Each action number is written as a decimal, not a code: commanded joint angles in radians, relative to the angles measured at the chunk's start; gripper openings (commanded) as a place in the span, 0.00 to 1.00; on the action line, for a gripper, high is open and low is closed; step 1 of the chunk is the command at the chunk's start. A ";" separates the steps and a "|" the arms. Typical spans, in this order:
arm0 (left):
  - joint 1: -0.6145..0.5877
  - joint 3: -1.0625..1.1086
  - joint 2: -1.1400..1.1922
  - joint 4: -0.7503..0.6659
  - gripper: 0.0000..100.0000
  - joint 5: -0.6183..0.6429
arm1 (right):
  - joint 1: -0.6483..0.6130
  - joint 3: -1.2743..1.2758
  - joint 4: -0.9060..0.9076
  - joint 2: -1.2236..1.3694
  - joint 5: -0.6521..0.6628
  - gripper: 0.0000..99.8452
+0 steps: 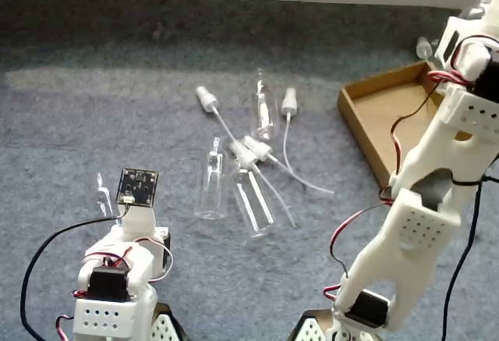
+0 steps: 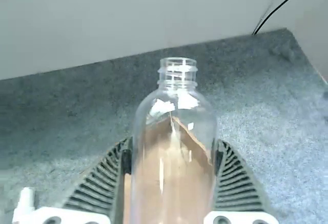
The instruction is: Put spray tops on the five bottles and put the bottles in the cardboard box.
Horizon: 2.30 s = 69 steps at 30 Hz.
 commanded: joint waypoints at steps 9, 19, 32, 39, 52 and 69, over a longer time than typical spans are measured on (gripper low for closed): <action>0.010 0.022 -0.007 0.005 0.01 -0.009 | -0.053 -0.150 0.054 -0.257 0.009 0.10; 0.008 0.022 -0.007 0.005 0.01 -0.009 | -0.059 -0.148 0.056 -0.444 0.011 0.10; 0.008 0.022 -0.007 0.005 0.01 -0.009 | -0.065 0.001 0.056 -0.693 0.011 0.10; 0.008 0.022 -0.007 0.005 0.01 -0.009 | -0.154 0.295 0.053 -0.909 0.011 0.10; 0.007 0.022 -0.007 0.005 0.01 -0.009 | -0.176 0.533 0.050 -0.875 0.011 0.10; 0.007 0.022 -0.007 0.006 0.01 -0.009 | -0.222 1.021 -0.038 -1.313 0.012 0.10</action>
